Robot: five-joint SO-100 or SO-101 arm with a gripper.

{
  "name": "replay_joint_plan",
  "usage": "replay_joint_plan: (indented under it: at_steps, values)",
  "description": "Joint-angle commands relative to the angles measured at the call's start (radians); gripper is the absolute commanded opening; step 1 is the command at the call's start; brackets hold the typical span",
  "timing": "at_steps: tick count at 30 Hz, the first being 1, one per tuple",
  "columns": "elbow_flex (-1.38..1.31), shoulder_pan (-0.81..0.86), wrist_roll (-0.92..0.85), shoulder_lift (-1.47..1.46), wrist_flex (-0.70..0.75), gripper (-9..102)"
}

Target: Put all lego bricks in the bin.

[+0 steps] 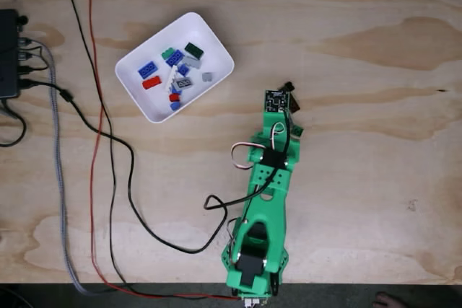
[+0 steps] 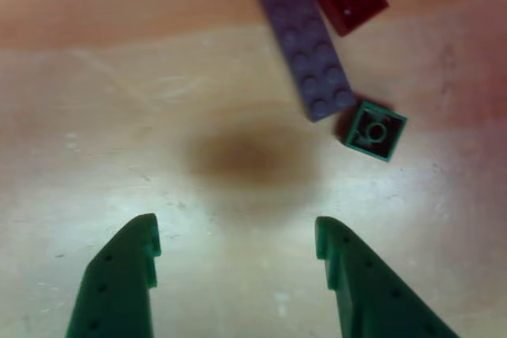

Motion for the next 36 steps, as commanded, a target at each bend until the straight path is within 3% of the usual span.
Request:
replay_joint_plan:
  at_steps: [1,16,18,20,21,25,29,31,33,36]
  values:
    - [-0.041,0.13,-0.095,-0.215,-0.135,24]
    - [-0.109,0.069,-0.055,-0.434,-0.545,21]
    - [-0.098,0.044,-0.06,-0.436,-0.558,17]
    - [-0.063,0.015,-0.083,-0.422,-0.578,2]
    - [-0.029,0.005,-0.084,-0.408,-0.615,0]
    - [0.064,-0.084,0.002,-0.227,-0.581,0]
    - [0.104,-0.416,0.275,0.238,-0.419,0]
    - [0.077,-0.495,0.336,0.44,-0.37,0]
    - [0.003,-0.549,0.347,0.492,-0.318,0]
    - [-0.081,-0.574,0.39,0.497,-0.374,0]
